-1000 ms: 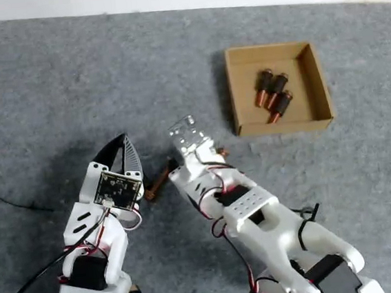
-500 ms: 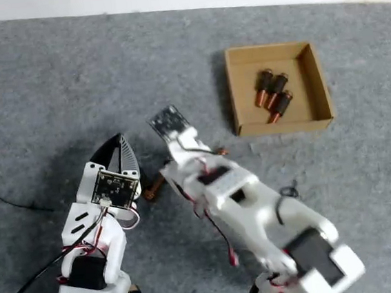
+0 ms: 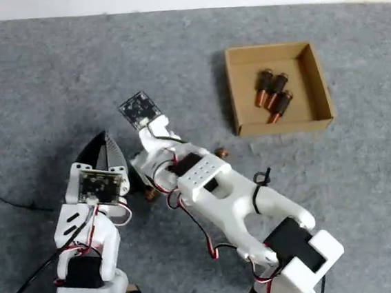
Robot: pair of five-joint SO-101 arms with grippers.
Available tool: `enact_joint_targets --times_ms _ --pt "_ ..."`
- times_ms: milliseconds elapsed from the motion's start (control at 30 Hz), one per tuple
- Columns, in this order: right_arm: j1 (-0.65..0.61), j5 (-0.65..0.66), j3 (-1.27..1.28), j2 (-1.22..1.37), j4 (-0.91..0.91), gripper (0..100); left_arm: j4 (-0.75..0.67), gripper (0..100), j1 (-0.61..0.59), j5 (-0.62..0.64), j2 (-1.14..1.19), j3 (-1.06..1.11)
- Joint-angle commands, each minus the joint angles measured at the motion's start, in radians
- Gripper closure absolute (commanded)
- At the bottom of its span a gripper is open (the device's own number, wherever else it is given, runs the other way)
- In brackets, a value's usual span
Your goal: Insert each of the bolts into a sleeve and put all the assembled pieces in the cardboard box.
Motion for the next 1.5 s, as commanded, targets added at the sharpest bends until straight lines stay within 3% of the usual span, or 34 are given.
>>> enact_joint_targets --times_ms 0,667,833,1200,1467 --pt "-0.044 -0.021 -0.054 -0.013 0.041 81.5 -0.003 99 -0.044 0.035 -0.015 -0.033" --pt "-0.077 -0.029 -0.128 0.153 0.047 81.5 0.002 99 -0.120 0.103 -0.015 -0.062" --pt "-0.093 -0.112 -0.136 0.156 0.176 81.5 0.000 99 -0.122 0.103 -0.015 -0.062" --pt "-0.097 -0.115 -0.137 0.153 0.283 81.7 -0.002 99 -0.122 0.103 -0.015 -0.062" --pt "-0.093 -0.110 -0.168 0.159 0.255 99.0 -0.003 99 -0.120 0.103 -0.015 -0.062"
